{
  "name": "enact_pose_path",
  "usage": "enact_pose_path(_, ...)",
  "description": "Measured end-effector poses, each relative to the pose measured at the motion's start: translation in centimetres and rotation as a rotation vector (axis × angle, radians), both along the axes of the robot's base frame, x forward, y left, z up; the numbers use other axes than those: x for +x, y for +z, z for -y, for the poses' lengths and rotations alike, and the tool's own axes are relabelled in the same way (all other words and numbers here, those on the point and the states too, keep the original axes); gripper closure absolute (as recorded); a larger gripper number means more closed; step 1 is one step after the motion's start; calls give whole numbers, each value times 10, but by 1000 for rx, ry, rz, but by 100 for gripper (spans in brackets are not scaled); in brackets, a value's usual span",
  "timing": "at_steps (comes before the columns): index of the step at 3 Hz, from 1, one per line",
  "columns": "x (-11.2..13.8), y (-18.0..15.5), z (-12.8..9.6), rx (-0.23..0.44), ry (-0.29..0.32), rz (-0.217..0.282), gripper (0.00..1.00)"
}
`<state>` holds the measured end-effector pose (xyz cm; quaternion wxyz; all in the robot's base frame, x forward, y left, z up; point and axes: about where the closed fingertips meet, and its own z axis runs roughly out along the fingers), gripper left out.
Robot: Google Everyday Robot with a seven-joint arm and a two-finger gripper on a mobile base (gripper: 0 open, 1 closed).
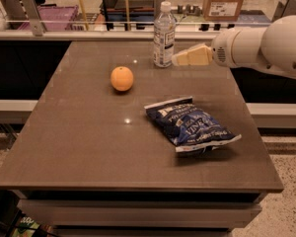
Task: Pick blue plastic bottle
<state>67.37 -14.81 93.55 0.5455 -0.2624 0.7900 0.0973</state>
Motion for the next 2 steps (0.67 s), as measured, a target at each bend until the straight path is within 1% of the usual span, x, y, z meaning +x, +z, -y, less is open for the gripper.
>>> enact_pose_path(1,22,-2,-10,22,22,31,0)
enact_pose_path(2,43,-4,-20,39,51,51,0)
